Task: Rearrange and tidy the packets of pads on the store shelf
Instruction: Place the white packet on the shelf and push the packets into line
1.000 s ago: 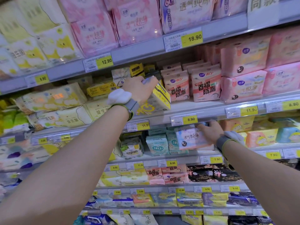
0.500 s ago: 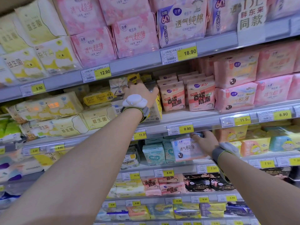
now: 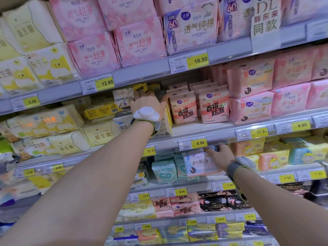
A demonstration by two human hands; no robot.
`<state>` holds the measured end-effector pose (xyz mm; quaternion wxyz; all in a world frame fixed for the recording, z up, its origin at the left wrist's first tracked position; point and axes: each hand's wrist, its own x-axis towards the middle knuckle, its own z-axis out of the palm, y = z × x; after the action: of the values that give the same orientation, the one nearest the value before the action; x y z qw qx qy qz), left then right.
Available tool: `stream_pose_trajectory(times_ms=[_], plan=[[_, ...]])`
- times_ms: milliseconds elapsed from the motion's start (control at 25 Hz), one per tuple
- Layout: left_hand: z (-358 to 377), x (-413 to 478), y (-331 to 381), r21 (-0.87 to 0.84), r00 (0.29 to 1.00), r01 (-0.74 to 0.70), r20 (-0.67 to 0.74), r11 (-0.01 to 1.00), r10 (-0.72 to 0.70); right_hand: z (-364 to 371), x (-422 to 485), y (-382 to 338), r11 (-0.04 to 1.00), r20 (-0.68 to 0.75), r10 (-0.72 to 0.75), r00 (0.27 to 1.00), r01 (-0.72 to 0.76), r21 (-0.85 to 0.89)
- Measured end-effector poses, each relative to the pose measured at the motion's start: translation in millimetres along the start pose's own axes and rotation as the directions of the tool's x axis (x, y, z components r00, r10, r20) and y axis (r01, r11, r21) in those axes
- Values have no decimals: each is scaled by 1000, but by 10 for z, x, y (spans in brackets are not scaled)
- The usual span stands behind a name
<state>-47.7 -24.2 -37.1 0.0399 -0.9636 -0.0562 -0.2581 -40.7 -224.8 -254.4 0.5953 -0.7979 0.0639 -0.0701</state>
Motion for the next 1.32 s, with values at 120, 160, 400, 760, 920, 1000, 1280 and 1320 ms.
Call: stream_pose_trajectory(times_ms=[120,160,400,760,920,1000,1280,1320], plan=[[23,-36,14,-3,997,-10,-74,1000,10,-1,31,22,1000,-15,-16,1000,17,9],[61,-72,15,-39,989,-37,-143,999,31,0,44,36,1000,-19,-15,1000,15,9],[405,-671,68,-341,902,-402,-308,849,303,-60,54,88,999,-55,-41,998,40,-11],[1282,-1337,63,-486,907,-283,144,827,395,-204,-70,163,993,-40,-107,993,109,42],[1459,-1404,179,-438,871,-247,291,865,396,-250,-125,248,994,-33,-104,994,104,20],[1562,-1415,226,-503,865,-115,374,857,336,-269,-164,278,994,-26,-100,995,101,32],[1697,-1431,340,-667,785,167,536,726,312,-316,-257,370,988,74,-89,993,79,135],[1700,-1421,346,-665,760,176,561,726,329,-322,-264,384,988,90,-89,992,77,135]])
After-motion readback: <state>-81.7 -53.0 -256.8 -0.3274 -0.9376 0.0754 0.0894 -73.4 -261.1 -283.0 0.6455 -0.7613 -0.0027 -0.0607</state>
